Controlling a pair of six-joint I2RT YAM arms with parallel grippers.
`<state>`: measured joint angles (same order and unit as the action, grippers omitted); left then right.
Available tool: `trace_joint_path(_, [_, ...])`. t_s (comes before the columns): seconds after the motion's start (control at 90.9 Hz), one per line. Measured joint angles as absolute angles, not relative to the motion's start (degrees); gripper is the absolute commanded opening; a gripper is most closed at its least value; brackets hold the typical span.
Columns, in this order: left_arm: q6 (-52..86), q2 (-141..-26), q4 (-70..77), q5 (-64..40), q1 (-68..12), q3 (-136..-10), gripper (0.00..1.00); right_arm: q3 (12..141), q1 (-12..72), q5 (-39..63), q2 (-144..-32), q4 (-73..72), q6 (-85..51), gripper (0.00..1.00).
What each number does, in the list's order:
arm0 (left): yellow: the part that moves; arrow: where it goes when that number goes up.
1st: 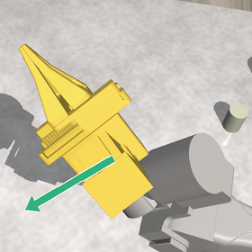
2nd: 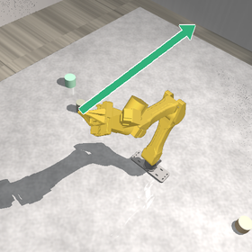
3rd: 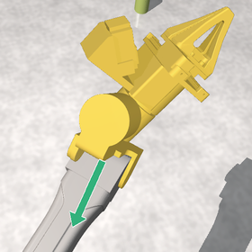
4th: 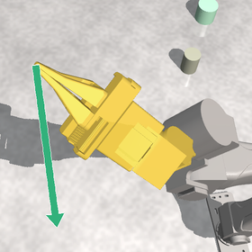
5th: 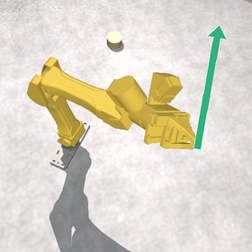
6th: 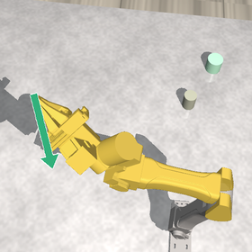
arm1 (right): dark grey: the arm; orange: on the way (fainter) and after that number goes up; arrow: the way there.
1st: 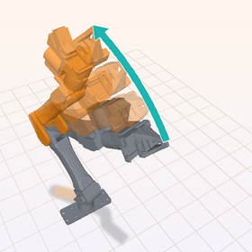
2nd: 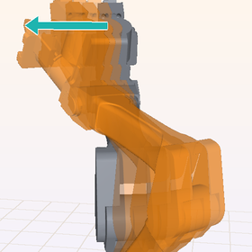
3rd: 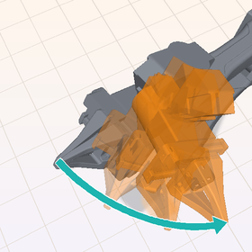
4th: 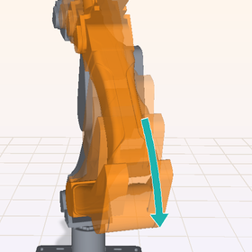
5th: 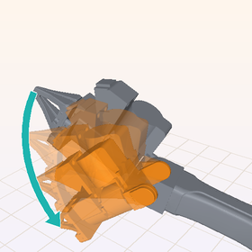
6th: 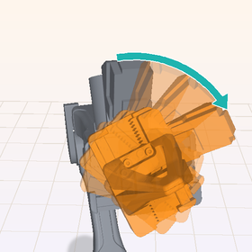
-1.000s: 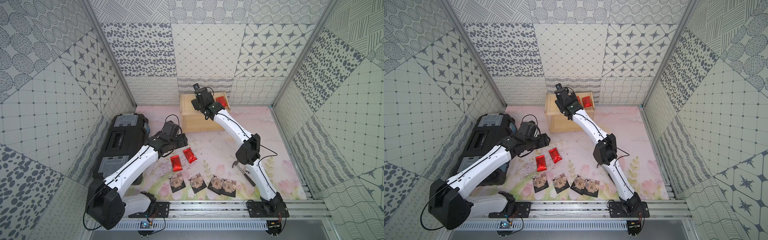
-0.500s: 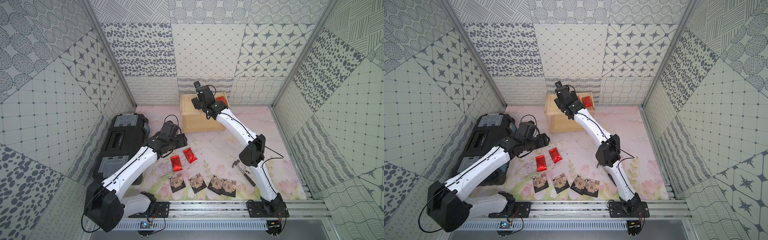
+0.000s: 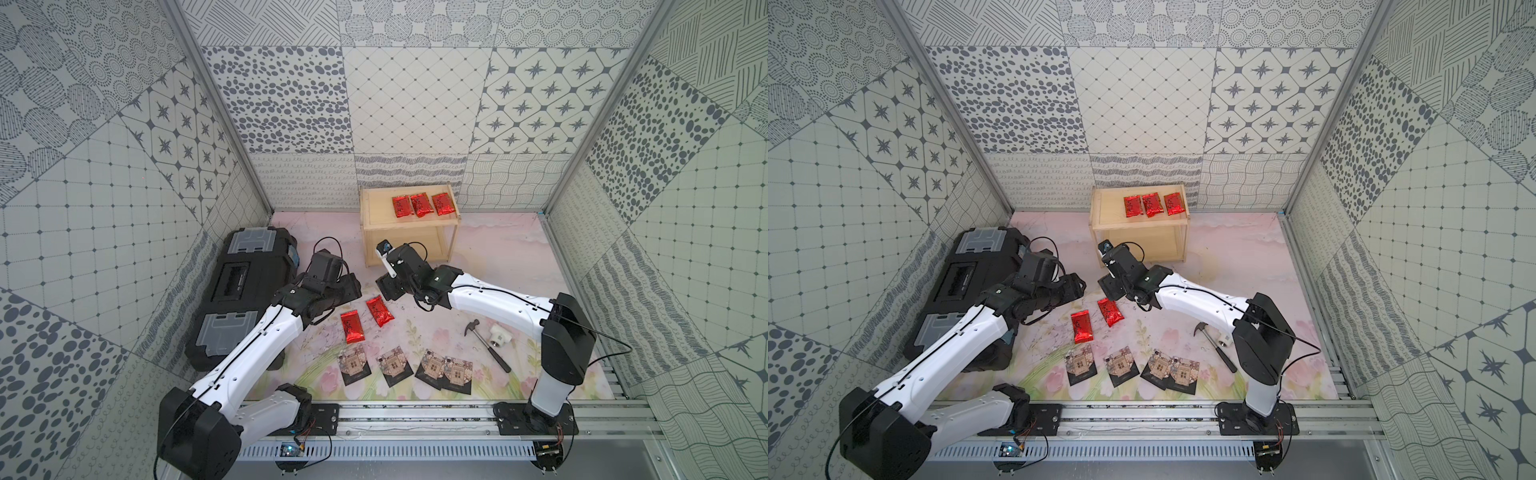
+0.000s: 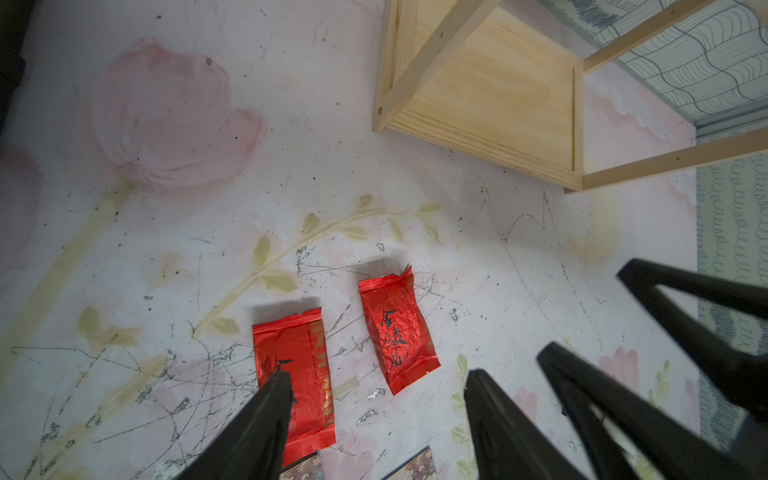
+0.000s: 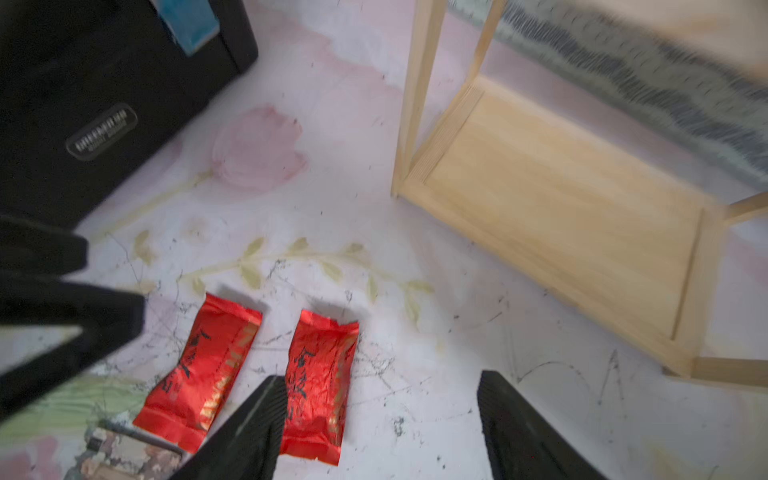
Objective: Place the tea bags on the shelf by color
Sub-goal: Pick up the tea bag from the center of the board.
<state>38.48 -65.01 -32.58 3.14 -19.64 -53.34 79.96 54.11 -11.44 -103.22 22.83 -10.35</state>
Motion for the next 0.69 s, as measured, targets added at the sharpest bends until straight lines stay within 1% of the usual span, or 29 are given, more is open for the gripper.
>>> trace_joint_path(0.088, [38.89,-65.04,-32.62,3.03,-19.22,-53.17,0.75,78.52,54.85,-9.32,-106.43,22.70,-13.21,0.77])
trace_joint_path(0.242, [39.05,-65.32,-32.64,2.33,-18.96,-53.17,0.76,77.49,56.01,-6.31,-109.84,22.24,-15.42,0.80])
trace_joint_path(0.275, [39.20,-65.43,-32.64,2.04,-18.96,-53.17,0.79,77.32,56.18,-5.76,-109.91,22.06,-15.75,0.81])
trace_joint_path(0.341, [39.29,-65.82,-32.64,1.76,-18.96,-53.19,0.83,77.23,56.42,-5.10,-109.93,21.78,-16.29,0.82])
trace_joint_path(0.495, [39.77,-67.22,-33.10,1.17,-18.96,-54.02,0.84,77.23,56.55,-4.95,-111.04,20.36,-17.19,0.81])
trace_joint_path(0.693, [40.05,-68.45,-34.35,0.62,-18.96,-55.09,0.84,77.23,56.55,-5.41,-115.24,19.97,-17.82,0.80])
